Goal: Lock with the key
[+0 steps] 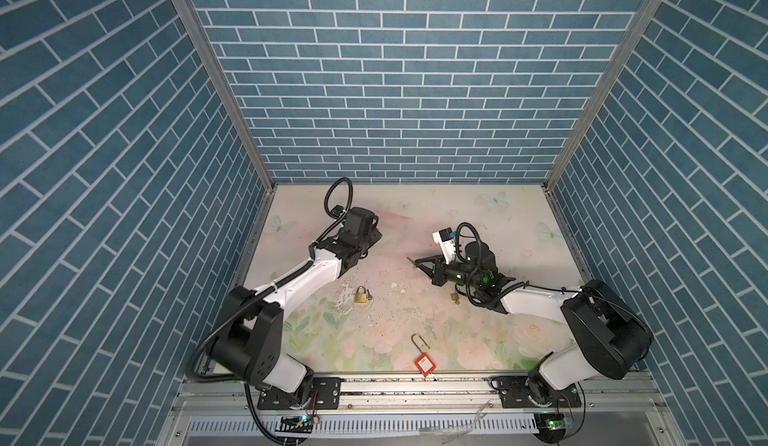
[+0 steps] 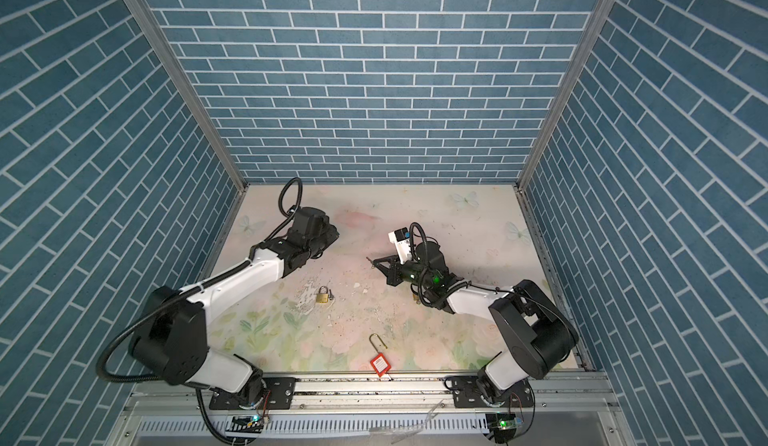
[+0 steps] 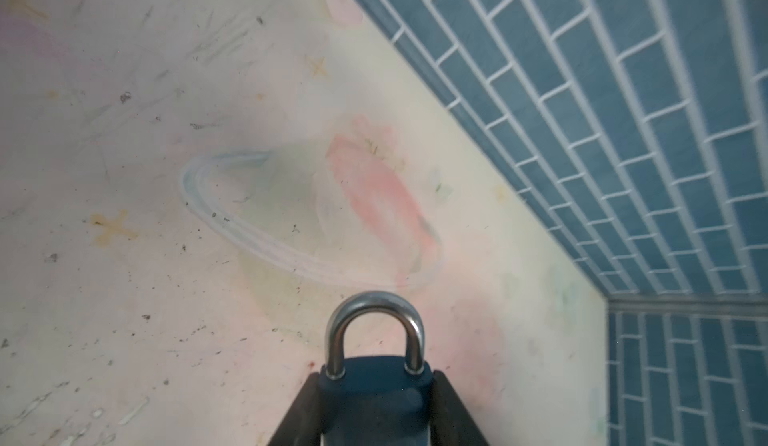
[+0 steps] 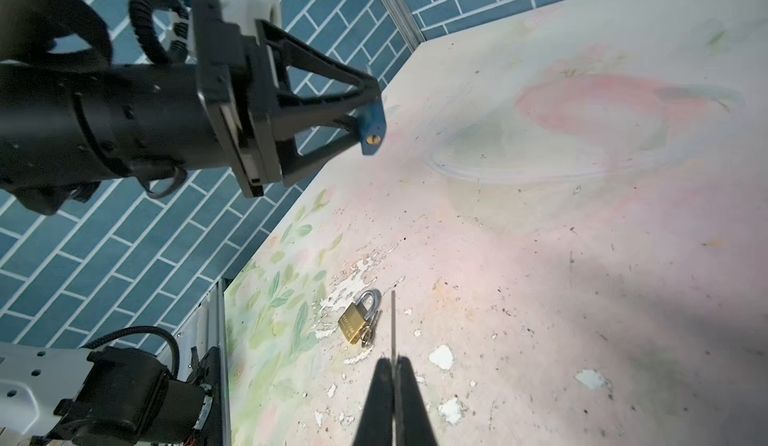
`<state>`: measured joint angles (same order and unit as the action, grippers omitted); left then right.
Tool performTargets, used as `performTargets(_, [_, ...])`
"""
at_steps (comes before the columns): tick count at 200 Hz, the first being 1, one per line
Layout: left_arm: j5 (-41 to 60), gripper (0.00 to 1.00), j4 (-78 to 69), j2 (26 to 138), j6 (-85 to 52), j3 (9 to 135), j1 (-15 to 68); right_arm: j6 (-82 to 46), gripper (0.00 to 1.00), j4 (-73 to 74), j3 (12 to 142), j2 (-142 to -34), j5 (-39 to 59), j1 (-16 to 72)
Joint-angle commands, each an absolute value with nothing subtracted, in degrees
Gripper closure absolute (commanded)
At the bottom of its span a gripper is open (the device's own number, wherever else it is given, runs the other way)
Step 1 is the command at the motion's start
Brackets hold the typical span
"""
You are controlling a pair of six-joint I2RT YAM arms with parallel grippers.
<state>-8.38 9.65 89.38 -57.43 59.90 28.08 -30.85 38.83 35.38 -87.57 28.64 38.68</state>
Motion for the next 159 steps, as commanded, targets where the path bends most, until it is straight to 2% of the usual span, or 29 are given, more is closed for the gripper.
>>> performTargets(1, [-7.27,1.0,20.14,94.82,-45.58,61.97,29.69,-29.45,1.0,34.02,36.82,-87.48,26.73,38.58])
performTargets(50, [-11.84,1.0,24.91,103.27,-37.32,68.08,32.89,-29.99,1.0,32.4,37.11,-89.05,26.11,38.46])
performTargets(152, [-9.99,1.0,26.37,110.36,-23.94,72.39,33.05,-30.3,1.0,30.06,38.85,-91.31,25.67,38.0])
performTargets(159, [-9.85,0.95,26.44,110.77,-23.53,72.59,32.96,-30.4,1.0,29.97,38.85,-91.4,25.53,37.95])
